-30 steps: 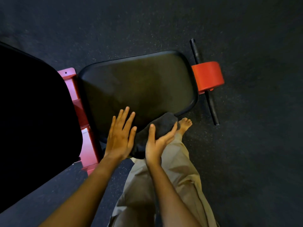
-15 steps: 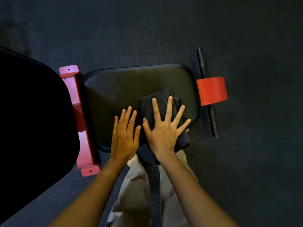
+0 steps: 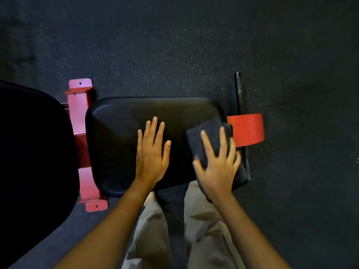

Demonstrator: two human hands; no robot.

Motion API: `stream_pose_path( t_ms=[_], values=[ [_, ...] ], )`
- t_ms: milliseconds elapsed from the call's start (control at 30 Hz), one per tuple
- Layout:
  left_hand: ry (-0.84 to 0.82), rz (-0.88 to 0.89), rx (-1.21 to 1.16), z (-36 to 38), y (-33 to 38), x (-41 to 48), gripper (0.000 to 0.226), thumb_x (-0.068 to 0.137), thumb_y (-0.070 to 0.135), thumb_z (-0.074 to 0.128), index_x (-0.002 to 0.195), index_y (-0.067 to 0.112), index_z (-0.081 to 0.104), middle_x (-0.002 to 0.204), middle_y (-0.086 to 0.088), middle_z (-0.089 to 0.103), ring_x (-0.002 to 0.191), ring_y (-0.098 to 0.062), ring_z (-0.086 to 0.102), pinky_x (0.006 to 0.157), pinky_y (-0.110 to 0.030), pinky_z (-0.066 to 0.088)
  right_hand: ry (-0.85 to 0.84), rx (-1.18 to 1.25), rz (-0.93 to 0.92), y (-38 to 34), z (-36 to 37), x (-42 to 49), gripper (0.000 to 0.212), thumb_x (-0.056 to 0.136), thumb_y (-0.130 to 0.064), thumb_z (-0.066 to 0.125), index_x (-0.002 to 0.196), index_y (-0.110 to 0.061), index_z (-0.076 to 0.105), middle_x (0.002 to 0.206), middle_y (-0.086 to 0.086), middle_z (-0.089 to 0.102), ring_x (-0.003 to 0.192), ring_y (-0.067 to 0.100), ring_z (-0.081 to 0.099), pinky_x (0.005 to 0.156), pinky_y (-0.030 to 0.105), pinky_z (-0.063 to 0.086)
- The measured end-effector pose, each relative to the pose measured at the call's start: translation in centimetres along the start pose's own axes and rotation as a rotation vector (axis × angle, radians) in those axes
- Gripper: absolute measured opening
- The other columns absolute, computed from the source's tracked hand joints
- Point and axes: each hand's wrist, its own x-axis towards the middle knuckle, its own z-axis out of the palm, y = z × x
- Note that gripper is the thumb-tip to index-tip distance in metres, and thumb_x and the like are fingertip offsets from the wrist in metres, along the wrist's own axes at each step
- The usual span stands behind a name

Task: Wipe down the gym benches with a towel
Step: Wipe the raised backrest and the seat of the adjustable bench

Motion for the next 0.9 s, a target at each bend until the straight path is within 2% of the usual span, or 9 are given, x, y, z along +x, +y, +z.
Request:
stream_pose_path(
  t_ms=[100,200,233,333,433,567,667,767,900],
  values=[
    [0.010,-0.008,0.002,0.4,0.3,-0.1,0.052,0.097,0.030,0.035,0.142,0.003,0.036,0.151,-0.018,0.028,0.142,-0.023,0.013,0.117,-0.032,-0.003,-0.010,-0.027,-0.079,-1.8,0.6,0.0,0.063,0.087,-0.054,0.046,0.147,-0.040,0.030,0.157,0.008,0.024,0.137,0.043,0.028,0.102,0.066,0.025],
    [0.018,-0.023,0.028,0.7,0.6,-0.1,0.053,0.096,0.029,0.036,0.141,0.002,0.036,0.150,-0.019,0.029,0.141,-0.025,0.014,0.117,-0.033,-0.002,-0.037,-0.050,-0.257,-3.6,0.4,6.1,0.061,0.089,-0.054,0.049,0.146,-0.041,0.032,0.158,0.007,0.026,0.137,0.043,0.029,0.100,0.067,0.026],
    [0.023,-0.026,0.045,0.8,0.8,0.0,0.053,0.096,0.029,0.036,0.141,0.003,0.036,0.151,-0.019,0.028,0.142,-0.025,0.014,0.117,-0.034,-0.001,-0.038,-0.044,-0.263,-3.8,0.1,8.6,0.060,0.089,-0.054,0.050,0.146,-0.041,0.034,0.157,0.007,0.027,0.137,0.043,0.030,0.099,0.067,0.028],
    [0.029,-0.014,0.053,1.1,1.9,0.9,0.052,0.096,0.030,0.036,0.142,0.005,0.035,0.152,-0.018,0.027,0.142,-0.025,0.014,0.116,-0.037,0.001,-0.071,0.028,-0.029,-2.7,-0.8,13.7,0.056,0.092,-0.058,0.045,0.145,-0.041,0.037,0.156,0.004,0.030,0.135,0.039,0.033,0.099,0.062,0.031],
    [0.037,0.000,0.059,1.2,2.8,2.2,0.053,0.096,0.030,0.037,0.142,0.005,0.035,0.152,-0.018,0.027,0.142,-0.025,0.014,0.116,-0.038,0.002,-0.040,0.151,0.147,-0.3,-1.3,13.0,0.060,0.090,-0.062,0.039,0.145,-0.038,0.037,0.153,0.005,0.033,0.129,0.037,0.040,0.095,0.054,0.038],
    [0.048,-0.045,0.093,1.7,2.8,3.8,0.054,0.096,0.031,0.036,0.143,0.005,0.034,0.152,-0.019,0.026,0.142,-0.024,0.012,0.116,-0.035,-0.001,0.029,0.349,0.206,2.4,-1.0,6.6,0.065,0.089,-0.057,0.043,0.147,-0.027,0.035,0.147,0.016,0.038,0.127,0.037,0.042,0.097,0.051,0.040],
    [0.020,-0.068,0.144,2.2,2.6,4.3,0.056,0.096,0.033,0.033,0.145,0.005,0.029,0.153,-0.018,0.025,0.142,-0.022,0.010,0.116,-0.035,-0.003,0.024,0.368,0.213,3.2,-0.7,2.9,0.066,0.089,-0.052,0.047,0.146,-0.025,0.029,0.145,0.022,0.038,0.129,0.037,0.040,0.099,0.050,0.041],
    [0.026,-0.071,0.157,2.3,2.7,4.3,0.055,0.096,0.031,0.035,0.144,0.005,0.030,0.152,-0.019,0.026,0.142,-0.026,0.013,0.116,-0.034,-0.005,-0.001,0.400,0.193,3.2,-0.7,4.7,0.066,0.089,-0.055,0.046,0.146,-0.028,0.028,0.147,0.021,0.035,0.131,0.036,0.040,0.100,0.050,0.041],
    [0.043,-0.067,0.151,2.3,2.8,4.3,0.054,0.096,0.030,0.036,0.143,0.005,0.032,0.151,-0.020,0.028,0.141,-0.029,0.017,0.116,-0.042,0.004,-0.073,0.446,0.170,2.4,-1.9,10.1,0.068,0.088,-0.062,0.043,0.147,-0.033,0.030,0.149,0.013,0.034,0.131,0.033,0.042,0.102,0.049,0.041]
  ],
)
